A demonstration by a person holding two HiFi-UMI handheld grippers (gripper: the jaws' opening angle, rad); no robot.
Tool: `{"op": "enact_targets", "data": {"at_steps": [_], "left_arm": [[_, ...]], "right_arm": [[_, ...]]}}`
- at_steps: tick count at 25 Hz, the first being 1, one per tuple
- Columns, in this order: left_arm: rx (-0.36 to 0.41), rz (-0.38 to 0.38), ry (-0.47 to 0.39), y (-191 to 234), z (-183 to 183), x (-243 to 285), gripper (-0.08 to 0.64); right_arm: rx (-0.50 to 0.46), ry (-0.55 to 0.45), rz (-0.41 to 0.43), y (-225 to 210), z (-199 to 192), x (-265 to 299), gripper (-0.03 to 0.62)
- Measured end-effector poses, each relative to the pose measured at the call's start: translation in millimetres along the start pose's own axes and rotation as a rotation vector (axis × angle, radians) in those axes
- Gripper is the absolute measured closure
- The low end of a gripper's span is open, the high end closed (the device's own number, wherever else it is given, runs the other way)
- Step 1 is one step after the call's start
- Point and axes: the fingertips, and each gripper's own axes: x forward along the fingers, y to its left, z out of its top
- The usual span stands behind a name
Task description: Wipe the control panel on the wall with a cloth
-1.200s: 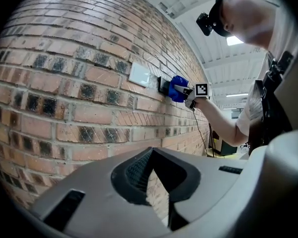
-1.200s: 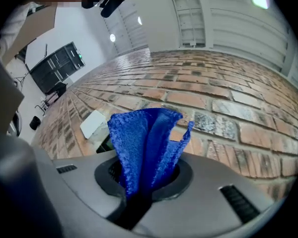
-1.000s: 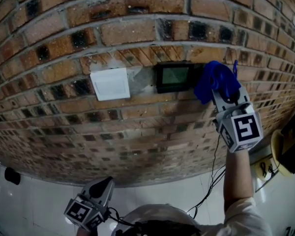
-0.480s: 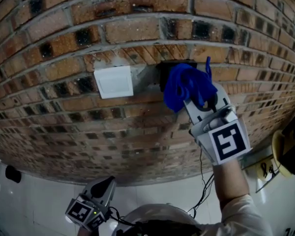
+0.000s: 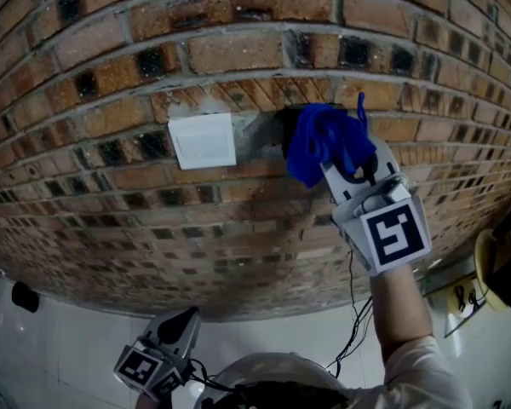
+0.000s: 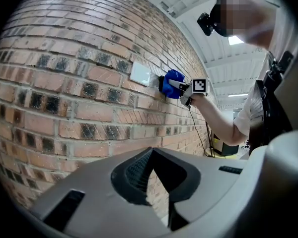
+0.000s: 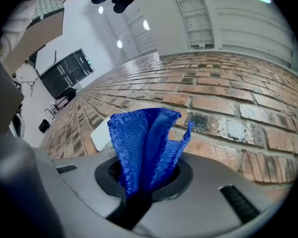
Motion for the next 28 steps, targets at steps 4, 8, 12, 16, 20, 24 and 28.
{"op": "enact_targets", "data": {"at_steps": [4, 8, 12, 16, 20, 24, 28], "left_arm": [[0.006, -0.022, 0.009, -5, -1, 9, 0.557], [0.009, -0.039, 0.009, -8, 0, 17, 0.557], [0.006, -0.036, 0.016, -5, -1, 17, 0.557], [0.002, -0.038, 0.014, -5, -1, 16, 0.557], [0.002, -0.039, 0.011, -3, -2, 15, 0.557], [0.002, -0.035, 0.011, -2, -1, 11, 0.557], [0.0, -0.023, 0.008, -1, -1, 5, 0.557]], "right_arm": [[-0.072, 0.007, -0.053, -39, -12, -21, 0.503], [-0.07, 0.076, -0.145, -77, -36, -42, 0.503], [-0.021, 0.096, -0.166, -94, -55, -48, 0.503], [-0.014, 0.074, -0.167, -86, -38, -50, 0.503], [-0.021, -0.002, -0.067, -37, -2, -34, 0.503], [-0.02, -0.015, 0.044, 11, 10, -5, 0.503], [-0.016, -0.019, 0.08, 33, 11, 20, 0.503]]}}
